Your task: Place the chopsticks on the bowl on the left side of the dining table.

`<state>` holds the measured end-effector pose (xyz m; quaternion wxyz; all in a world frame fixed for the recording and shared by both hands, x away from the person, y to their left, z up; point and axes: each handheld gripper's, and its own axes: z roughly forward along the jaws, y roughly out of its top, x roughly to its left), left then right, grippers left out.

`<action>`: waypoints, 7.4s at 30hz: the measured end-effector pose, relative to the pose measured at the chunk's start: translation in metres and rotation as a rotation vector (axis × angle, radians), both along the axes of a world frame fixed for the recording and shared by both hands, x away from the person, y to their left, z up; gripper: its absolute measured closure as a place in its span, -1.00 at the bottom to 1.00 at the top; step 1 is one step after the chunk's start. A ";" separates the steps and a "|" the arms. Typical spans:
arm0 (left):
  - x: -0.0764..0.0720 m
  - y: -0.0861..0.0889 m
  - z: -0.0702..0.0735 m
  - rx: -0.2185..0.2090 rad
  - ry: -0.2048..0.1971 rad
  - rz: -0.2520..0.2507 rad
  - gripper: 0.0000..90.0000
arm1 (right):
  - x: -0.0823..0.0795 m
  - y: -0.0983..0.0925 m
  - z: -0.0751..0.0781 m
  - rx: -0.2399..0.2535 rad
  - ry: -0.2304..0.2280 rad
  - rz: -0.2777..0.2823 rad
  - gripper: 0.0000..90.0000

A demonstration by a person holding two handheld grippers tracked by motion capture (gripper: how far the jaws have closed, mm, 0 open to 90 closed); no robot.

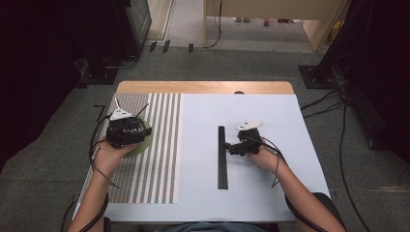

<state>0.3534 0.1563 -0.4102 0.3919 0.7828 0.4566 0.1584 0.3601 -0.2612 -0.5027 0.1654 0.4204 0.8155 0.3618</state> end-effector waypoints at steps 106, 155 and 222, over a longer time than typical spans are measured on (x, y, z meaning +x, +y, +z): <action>-0.016 -0.119 -0.034 0.041 -0.028 -0.175 -0.20 | 0.000 0.000 0.000 0.000 -0.002 0.001 -0.76; -0.031 -0.161 -0.052 0.058 -0.046 -0.210 -0.22 | 0.000 0.000 0.000 0.000 -0.002 0.000 -0.76; -0.054 -0.211 -0.081 0.031 -0.029 -0.253 -0.19 | 0.000 0.000 0.000 -0.002 -0.002 0.001 -0.76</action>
